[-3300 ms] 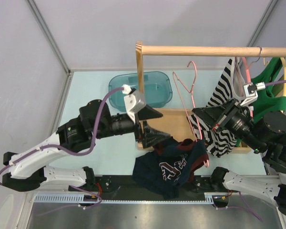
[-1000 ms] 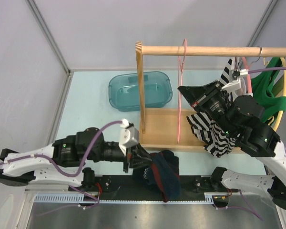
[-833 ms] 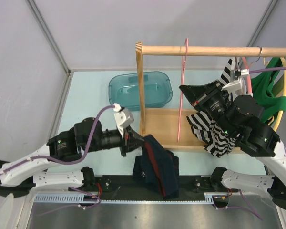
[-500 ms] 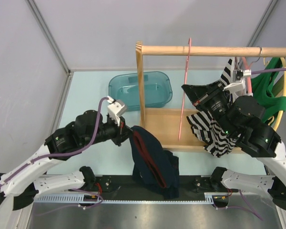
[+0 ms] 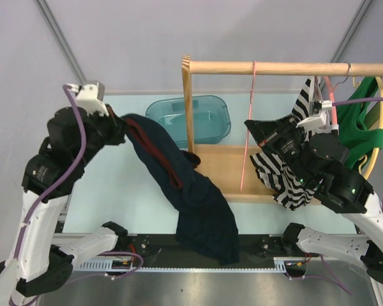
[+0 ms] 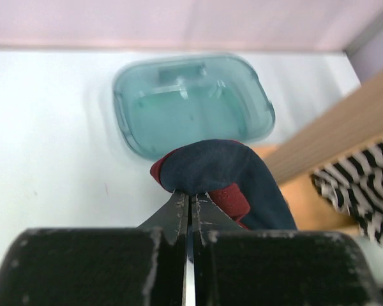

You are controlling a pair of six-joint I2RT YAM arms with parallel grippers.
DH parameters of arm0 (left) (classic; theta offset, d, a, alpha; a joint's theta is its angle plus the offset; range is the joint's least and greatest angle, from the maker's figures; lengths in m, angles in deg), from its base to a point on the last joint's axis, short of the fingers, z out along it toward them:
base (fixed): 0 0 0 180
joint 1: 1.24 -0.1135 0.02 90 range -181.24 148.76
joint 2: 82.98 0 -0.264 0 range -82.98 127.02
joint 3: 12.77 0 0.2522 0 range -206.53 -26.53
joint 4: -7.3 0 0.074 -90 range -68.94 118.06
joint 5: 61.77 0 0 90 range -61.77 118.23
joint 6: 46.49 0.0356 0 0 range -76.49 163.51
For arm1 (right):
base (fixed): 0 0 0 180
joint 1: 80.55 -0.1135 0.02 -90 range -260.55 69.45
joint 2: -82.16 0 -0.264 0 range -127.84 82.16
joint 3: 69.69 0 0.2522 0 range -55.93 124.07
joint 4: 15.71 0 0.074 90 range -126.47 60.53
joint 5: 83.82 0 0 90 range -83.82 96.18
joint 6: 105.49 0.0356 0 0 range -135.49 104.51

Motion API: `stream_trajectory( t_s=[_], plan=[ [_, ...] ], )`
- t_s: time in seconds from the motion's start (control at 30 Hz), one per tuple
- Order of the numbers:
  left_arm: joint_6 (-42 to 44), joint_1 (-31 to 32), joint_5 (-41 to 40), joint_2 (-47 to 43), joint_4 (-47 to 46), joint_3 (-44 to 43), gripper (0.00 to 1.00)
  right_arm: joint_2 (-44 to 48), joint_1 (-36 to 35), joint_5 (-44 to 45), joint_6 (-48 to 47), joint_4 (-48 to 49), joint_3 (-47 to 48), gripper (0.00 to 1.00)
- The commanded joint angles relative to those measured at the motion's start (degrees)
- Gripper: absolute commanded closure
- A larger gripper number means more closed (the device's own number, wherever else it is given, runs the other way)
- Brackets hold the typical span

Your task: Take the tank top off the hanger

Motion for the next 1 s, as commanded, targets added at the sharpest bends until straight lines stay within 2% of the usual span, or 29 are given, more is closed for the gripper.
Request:
stream_trajectory(
  t_s=[0.0,0.13,0.17,0.27,0.37,0.4,0.5,0.53,0.57,0.63,0.8,0.97],
  plan=[
    [3.7,-3.2,-5.5,5.1,1.3,-11.6,1.00,0.6,0.1,0.2,0.1,-0.2,-0.7,1.00],
    [6.1,-6.4,-9.4,10.6,4.1,-22.9,1.00,1.2,0.1,-0.2,-0.2,-1.0,-1.0,1.00],
    [6.5,-7.1,-9.7,13.3,5.0,-28.4,1.00,1.3,0.1,-0.1,-0.4,-1.0,-1.1,0.99],
    [7.8,-10.9,-7.4,18.5,8.0,-37.8,1.00,1.2,0.1,-0.4,-0.8,-1.2,-1.1,0.96],
    [7.7,-11.4,-3.0,20.3,8.1,-38.3,1.00,1.2,0.1,-0.8,-0.9,-1.2,-1.2,0.92],
    [6.6,-11.4,-1.4,19.6,7.7,-36.1,1.00,1.3,0.1,-1.1,-1.0,-1.3,-1.3,0.89],
    [2.8,-11.4,5.8,12.2,0.0,-18.4,1.00,1.7,0.1,-1.3,-0.5,-1.3,-2.6,0.82],
    [1.7,-11.4,8.2,9.2,-3.4,-6.8,1.00,1.9,0.1,-1.5,0.0,-1.2,-2.8,0.80],
    [0.5,-11.4,11.3,6.4,-10.1,-1.2,1.00,1.9,0.1,-1.7,0.0,-1.2,-3.0,0.77],
    [-4.1,-11.4,16.7,-0.7,-14.6,11.7,1.00,1.7,0.2,-2.7,-0.4,-1.8,-2.9,0.73],
    [-14.7,-11.4,27.5,-10.5,-20.4,28.3,1.00,1.4,0.2,-4.7,-1.9,-3.5,-1.3,0.68],
    [-24.8,-11.1,31.0,-21.8,-26.4,46.3,1.00,2.3,0.1,-5.2,-3.2,-3.7,-0.5,0.66]
  ],
)
